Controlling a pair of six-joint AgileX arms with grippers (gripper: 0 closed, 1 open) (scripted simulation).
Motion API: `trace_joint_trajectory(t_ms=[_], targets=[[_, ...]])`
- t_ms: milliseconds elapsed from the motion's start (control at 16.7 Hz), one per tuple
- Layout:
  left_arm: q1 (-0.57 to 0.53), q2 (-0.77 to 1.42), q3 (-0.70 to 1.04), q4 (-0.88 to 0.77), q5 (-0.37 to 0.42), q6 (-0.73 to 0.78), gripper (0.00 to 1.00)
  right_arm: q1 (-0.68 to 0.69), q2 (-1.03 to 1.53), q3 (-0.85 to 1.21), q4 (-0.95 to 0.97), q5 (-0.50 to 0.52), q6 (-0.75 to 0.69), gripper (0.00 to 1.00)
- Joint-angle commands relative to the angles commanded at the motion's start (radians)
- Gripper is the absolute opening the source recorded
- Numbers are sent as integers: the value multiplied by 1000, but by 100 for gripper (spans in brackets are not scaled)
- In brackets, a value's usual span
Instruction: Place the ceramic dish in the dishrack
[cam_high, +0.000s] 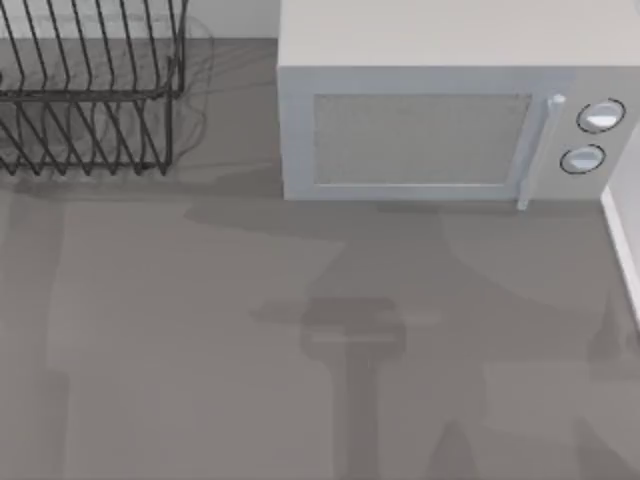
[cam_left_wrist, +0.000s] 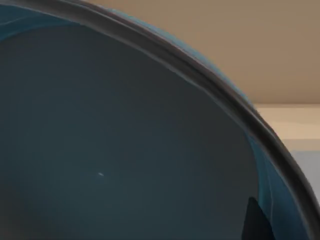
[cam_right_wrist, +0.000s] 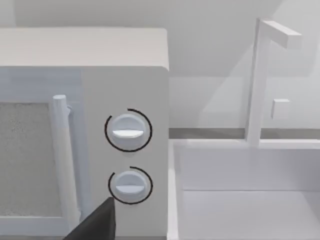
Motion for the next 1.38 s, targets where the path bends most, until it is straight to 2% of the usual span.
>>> trace_joint_trajectory(t_ms=[240,420,600,900,1380], targets=[[-32,242,-63,330,-28,4,0,0,0,0,0,0,0,100],[-55,379,-111,512,-47,2,0,0,0,0,0,0,0,100],[-68,452,-141,599,-59,-1,0,0,0,0,0,0,0,100],[-69,458,-144,607,-61,-1,0,0,0,0,0,0,0,100],[-69,458,-144,607,-61,-1,60,0,0,0,0,0,0,100]])
